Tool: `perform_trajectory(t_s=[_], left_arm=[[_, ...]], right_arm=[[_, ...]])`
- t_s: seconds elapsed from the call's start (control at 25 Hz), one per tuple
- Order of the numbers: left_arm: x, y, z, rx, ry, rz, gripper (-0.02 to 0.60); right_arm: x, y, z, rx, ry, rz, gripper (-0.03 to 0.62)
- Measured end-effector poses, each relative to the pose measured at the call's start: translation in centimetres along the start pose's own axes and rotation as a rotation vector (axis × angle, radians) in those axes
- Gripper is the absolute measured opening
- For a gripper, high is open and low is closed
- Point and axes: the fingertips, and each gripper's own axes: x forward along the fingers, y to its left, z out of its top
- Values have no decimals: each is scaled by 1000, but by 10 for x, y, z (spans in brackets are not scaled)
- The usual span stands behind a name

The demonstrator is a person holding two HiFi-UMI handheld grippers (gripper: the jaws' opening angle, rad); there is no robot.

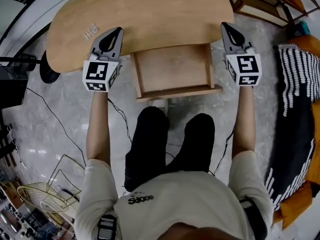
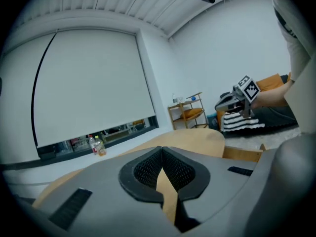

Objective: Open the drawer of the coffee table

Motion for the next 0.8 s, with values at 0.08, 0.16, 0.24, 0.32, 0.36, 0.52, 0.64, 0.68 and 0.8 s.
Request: perform_trajectory(t_s=[0.08,0.16,0.24,0.32,0.36,0.52,0.64,0.68,0.8], left_arm=[[-4,18,24,-22,24,-15,18],[-7,35,52,-40,44,-30,18],[-7,54,82,-52,61,-39,18],[-6,72,112,-62,69,-45,18],[-4,81,127,-70,69,-46,18],[4,114,188,-93,52,-39,18],[11,141,230,-102,39,-34,18],[13,152,244,-110,35,-28,18],[18,179,281,-116,27,-19,18]], right_arm=[[-1,-10,25,18,34,4,6],[-2,-24,55,32,65,9,6],[-3,-40,86,40,92,9,6],[-4,-58,117,48,112,4,6],[-5,-68,133,50,119,2,6],[2,-105,199,13,134,-1,6],[7,-133,254,-21,120,-4,6],[11,-141,273,-25,115,-7,6],[21,-161,326,-43,106,-15,6]])
